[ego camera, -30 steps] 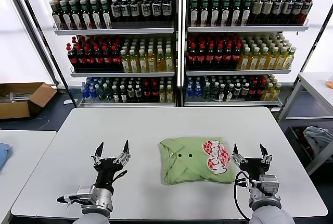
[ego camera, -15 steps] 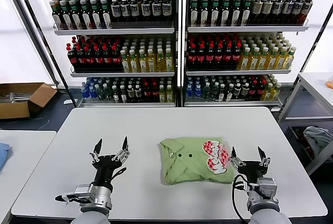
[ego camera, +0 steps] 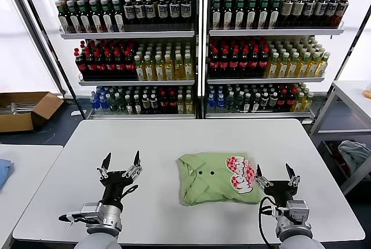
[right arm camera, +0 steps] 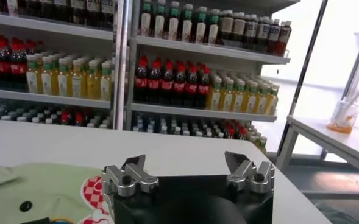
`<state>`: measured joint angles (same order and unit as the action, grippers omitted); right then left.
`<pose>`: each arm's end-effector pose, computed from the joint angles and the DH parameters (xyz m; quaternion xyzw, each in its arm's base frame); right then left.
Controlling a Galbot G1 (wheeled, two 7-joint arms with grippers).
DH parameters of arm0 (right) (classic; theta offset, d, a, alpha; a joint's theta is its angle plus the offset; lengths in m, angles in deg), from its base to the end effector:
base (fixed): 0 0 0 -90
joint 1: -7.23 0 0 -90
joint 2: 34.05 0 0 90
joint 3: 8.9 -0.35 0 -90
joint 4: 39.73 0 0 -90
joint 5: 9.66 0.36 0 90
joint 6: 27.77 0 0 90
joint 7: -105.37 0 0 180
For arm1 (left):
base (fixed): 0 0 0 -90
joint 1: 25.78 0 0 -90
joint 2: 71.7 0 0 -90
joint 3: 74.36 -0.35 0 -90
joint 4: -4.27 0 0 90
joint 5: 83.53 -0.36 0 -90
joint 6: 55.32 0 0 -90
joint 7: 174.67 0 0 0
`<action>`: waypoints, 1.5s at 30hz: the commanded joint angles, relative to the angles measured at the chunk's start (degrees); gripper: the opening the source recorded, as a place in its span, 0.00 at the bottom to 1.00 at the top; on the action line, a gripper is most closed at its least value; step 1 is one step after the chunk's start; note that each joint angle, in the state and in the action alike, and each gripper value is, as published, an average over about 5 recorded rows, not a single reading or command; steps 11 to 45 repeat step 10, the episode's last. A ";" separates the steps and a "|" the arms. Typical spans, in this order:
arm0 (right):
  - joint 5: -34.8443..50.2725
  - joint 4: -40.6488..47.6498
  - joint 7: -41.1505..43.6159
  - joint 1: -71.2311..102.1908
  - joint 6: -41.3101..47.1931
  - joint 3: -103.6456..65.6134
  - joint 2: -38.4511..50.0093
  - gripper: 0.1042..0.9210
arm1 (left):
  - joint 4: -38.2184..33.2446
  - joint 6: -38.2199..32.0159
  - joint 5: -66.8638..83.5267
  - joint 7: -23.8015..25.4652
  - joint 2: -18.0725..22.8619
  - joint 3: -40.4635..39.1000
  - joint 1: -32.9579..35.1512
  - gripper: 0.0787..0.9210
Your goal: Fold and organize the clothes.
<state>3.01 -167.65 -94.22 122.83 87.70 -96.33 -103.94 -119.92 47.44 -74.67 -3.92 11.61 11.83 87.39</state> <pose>0.2017 -0.0323 -0.2356 -0.0569 -0.9883 0.0755 0.1200 0.2145 -0.0024 -0.2539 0.0122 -0.9991 0.0323 0.0244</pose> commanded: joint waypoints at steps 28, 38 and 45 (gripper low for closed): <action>-0.38 -0.57 0.95 1.07 -0.11 -2.26 -0.02 0.88 | 1.93 0.14 -0.02 -0.13 0.33 -1.66 -2.08 0.88; -0.38 -0.57 0.95 1.07 -0.11 -2.26 -0.02 0.88 | 1.93 0.14 -0.02 -0.13 0.33 -1.66 -2.08 0.88; -0.38 -0.57 0.95 1.07 -0.11 -2.26 -0.02 0.88 | 1.93 0.14 -0.02 -0.13 0.33 -1.66 -2.08 0.88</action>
